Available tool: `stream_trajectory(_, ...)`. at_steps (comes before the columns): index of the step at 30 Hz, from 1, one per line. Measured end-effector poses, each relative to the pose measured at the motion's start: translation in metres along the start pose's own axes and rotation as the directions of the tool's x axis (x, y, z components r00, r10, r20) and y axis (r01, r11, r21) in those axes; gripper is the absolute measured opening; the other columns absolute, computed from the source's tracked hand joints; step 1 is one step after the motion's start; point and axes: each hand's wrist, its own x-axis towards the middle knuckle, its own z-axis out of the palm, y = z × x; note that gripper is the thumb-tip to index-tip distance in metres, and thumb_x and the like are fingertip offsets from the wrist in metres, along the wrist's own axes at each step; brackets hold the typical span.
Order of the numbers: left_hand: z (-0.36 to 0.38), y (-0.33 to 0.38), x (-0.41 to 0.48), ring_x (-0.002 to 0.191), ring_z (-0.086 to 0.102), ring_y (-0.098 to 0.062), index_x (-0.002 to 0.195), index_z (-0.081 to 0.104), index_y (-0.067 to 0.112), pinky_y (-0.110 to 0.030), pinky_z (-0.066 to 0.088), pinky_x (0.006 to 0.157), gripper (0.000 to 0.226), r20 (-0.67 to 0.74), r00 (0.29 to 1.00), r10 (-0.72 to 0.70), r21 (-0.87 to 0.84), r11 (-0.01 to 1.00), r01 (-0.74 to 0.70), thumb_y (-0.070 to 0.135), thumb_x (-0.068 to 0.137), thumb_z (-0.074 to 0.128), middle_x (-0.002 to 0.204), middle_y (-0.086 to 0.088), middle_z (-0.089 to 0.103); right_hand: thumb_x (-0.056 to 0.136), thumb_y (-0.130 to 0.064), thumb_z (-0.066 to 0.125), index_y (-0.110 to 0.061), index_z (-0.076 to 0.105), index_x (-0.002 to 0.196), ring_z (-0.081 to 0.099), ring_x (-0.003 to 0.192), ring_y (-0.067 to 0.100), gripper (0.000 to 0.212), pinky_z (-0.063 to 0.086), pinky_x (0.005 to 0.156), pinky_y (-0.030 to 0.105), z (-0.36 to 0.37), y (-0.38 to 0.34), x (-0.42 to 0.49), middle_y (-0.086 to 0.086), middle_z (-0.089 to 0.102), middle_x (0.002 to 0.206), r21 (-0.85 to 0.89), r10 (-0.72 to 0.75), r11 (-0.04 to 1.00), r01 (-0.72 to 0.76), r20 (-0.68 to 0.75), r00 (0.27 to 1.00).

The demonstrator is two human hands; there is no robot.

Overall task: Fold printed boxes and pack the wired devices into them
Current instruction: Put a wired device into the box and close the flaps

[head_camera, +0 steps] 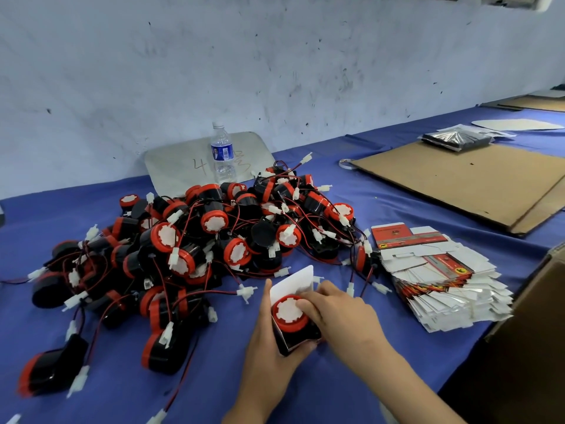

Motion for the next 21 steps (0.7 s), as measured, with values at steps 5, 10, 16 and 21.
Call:
stream_trajectory(5,0.0,-0.004,-0.001,0.118,0.052,0.009,0.143,0.009,0.061,-0.012,0.049,0.088,0.112,-0.015,0.999,-0.033,0.009,0.999,0.033,0.038,0.066,0.086,0.134,0.028,0.051,0.092,-0.062,0.043,-0.034,0.04,0.133,0.056,0.11,0.022,0.05,0.047,0.082,0.034,-0.003,-0.007,-0.002,-0.011,0.052,0.126,0.163,-0.029,0.986,0.021,0.052,0.998)
stream_trajectory(10,0.001,-0.003,0.002,0.116,0.052,0.011,0.142,0.007,0.063,-0.009,0.048,0.086,0.114,-0.024,0.998,-0.051,0.028,0.998,0.052,0.038,0.065,0.087,0.132,0.031,0.051,0.092,-0.057,0.049,-0.032,0.043,0.134,0.055,0.112,0.025,0.049,0.048,0.081,0.036,-0.009,-0.01,0.003,-0.008,0.056,0.126,0.112,-0.037,0.993,0.028,0.073,0.997)
stream_trajectory(16,0.001,-0.001,0.003,0.119,0.049,0.012,0.146,0.006,0.056,-0.01,0.046,0.091,0.117,-0.025,0.999,-0.04,0.027,0.999,0.04,0.043,0.063,0.088,0.136,0.031,0.048,0.095,-0.049,0.047,-0.037,0.051,0.128,0.054,0.11,0.024,0.035,0.04,0.076,0.032,-0.023,-0.003,0.007,-0.005,0.059,0.12,0.1,-0.035,0.995,0.026,0.084,0.996)
stream_trajectory(21,0.002,-0.001,0.002,0.113,0.05,0.017,0.146,0.011,0.054,0.0,0.041,0.079,0.114,-0.029,0.997,-0.071,0.017,0.997,0.071,0.053,0.058,0.083,0.128,0.037,0.05,0.099,-0.033,0.04,-0.031,0.042,0.131,0.045,0.109,0.028,0.032,0.03,0.08,0.035,-0.022,-0.016,0.002,-0.002,0.061,0.117,-0.109,-0.059,0.992,0.062,0.029,0.998)
